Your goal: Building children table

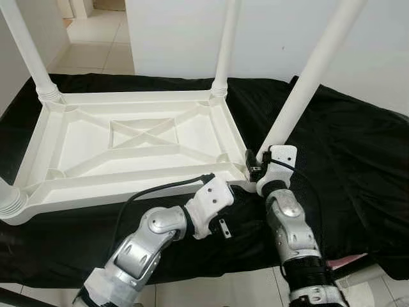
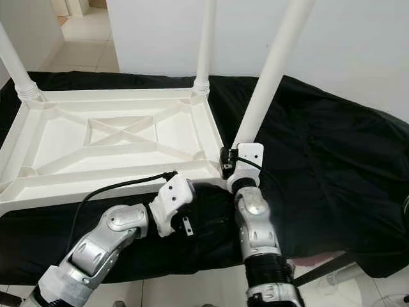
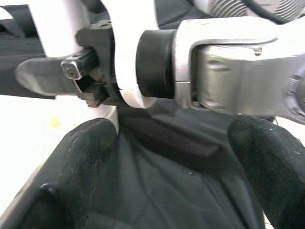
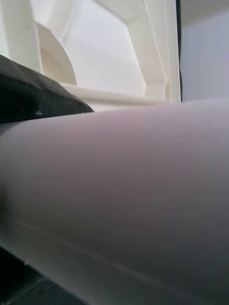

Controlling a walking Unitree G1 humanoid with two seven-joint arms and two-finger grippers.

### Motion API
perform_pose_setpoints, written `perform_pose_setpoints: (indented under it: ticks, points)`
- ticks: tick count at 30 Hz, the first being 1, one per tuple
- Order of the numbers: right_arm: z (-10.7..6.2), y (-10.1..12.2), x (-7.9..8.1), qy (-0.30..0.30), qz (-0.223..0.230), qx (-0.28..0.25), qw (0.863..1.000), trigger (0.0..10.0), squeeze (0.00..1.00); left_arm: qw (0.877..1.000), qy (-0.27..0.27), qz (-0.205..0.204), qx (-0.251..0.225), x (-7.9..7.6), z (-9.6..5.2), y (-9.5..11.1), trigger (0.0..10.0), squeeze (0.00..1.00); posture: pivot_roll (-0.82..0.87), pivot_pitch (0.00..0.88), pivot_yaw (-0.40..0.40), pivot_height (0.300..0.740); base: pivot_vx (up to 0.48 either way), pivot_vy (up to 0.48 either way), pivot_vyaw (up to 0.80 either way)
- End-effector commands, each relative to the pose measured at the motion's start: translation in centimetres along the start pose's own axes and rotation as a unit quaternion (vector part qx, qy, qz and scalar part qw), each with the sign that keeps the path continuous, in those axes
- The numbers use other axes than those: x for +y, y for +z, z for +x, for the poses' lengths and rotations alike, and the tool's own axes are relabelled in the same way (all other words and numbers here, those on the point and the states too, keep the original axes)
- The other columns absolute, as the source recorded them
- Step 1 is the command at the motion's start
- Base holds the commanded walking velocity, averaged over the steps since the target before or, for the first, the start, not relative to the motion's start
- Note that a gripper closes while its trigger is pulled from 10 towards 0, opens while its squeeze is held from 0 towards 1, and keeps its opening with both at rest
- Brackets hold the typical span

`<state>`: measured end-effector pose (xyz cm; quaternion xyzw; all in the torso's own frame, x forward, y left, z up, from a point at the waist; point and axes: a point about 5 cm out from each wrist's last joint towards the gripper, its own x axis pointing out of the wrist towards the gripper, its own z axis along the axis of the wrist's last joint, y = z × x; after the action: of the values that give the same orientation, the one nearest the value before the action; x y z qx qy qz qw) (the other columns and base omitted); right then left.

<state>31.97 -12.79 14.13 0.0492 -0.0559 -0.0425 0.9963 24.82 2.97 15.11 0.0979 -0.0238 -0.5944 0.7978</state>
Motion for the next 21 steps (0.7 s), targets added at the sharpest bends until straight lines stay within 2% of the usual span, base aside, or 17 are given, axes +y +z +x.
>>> perform_pose_setpoints:
  ticks: [1, 3, 11, 12, 13, 14, 18, 21]
  points:
    - [-0.7, -1.7, -0.6, -0.069, 0.023, 0.041, 0.997, 10.0, 0.0, 1.0, 0.002, 0.005, 0.002, 0.2, 0.1, 0.0, 10.0, 0.0, -0.04, 0.082, -0.062, 0.74, 0.0, 0.0, 0.0]
    - [-0.7, -1.9, 0.4, -0.057, 0.032, 0.056, 0.996, 10.0, 0.0, 1.0, 0.004, 0.004, 0.002, 0.4, 0.1, 0.1, 10.0, 0.0, -0.04, 0.083, -0.058, 0.74, 0.0, 0.0, 0.0]
    - [-0.7, -1.2, 0.8, -0.031, 0.041, 0.043, 0.998, 10.0, 0.0, 1.0, 0.005, 0.005, 0.001, 0.5, 0.2, 0.1, 10.0, 0.0, -0.04, 0.083, -0.057, 0.74, 0.0, 0.0, 0.0]
    - [-0.7, -1.1, 0.9, -0.024, 0.048, 0.04, 0.998, 10.0, 0.29, 1.0, 0.005, 0.005, 0.001, 0.5, 0.2, 0.1, 10.0, 0.0, -0.04, 0.083, -0.058, 0.74, 0.0, 0.0, 0.0]
    - [-0.7, -1.1, 0.9, -0.024, 0.048, 0.04, 0.998, 10.0, 0.29, 1.0, 0.005, 0.005, 0.001, 0.5, 0.2, 0.1, 10.0, 0.0, -0.04, 0.083, -0.058, 0.74, 0.0, 0.0, 0.0]
    - [-0.9, -0.8, 1.2, -0.006, 0.069, 0.031, 0.997, 10.0, 1.0, 1.0, 0.006, 0.005, 0.0, 0.6, 0.2, 0.2, 10.0, 0.0, -0.04, 0.084, -0.06, 0.74, 0.0, 0.0, 0.0]
    - [-1.0, -0.4, 1.3, 0.01, 0.08, 0.019, 0.997, 10.0, 1.0, 1.0, 0.007, 0.004, 0.0, 0.5, 0.2, 0.1, 10.0, 0.0, -0.04, 0.086, -0.061, 0.74, 0.0, 0.0, 0.0]
    - [-1.0, -0.3, 0.7, 0.001, 0.074, 0.022, 0.997, 10.0, 1.0, 1.0, 0.007, 0.003, 0.0, 0.5, 0.2, 0.1, 10.0, 0.0, -0.05, 0.084, -0.059, 0.74, 0.0, 0.0, 0.0]
